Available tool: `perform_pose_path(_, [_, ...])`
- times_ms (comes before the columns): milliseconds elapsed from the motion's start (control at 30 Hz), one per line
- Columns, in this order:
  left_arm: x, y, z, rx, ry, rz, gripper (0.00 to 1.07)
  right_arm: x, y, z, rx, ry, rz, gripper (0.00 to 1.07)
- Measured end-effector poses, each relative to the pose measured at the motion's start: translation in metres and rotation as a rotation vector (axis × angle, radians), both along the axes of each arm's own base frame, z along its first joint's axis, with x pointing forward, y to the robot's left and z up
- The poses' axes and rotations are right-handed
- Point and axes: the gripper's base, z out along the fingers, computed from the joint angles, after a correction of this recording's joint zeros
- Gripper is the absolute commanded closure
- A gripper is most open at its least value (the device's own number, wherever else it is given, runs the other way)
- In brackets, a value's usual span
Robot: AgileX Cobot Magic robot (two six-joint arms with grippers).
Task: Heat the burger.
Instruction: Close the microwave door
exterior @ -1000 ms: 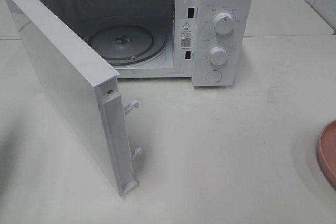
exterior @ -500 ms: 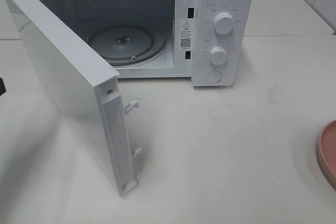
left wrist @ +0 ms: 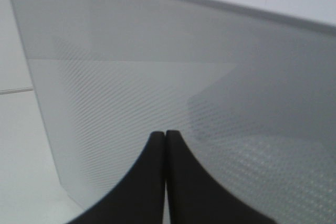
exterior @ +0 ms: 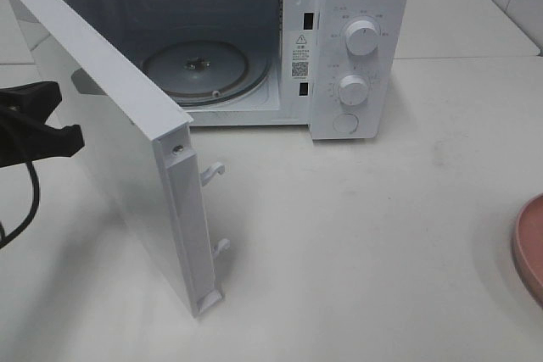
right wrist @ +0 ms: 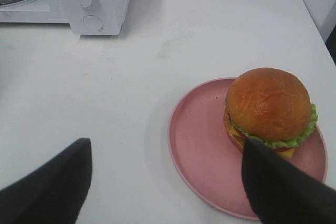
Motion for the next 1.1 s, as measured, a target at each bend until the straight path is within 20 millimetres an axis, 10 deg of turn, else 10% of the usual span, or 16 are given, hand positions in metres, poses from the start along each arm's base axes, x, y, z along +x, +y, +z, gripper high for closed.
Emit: perform_pose_path(1100, [0.074,-0.11,0.01,-0.016,0.02,0.043,1.07,0.0,0.0,0.0,0.0,0.0,0.0,0.32])
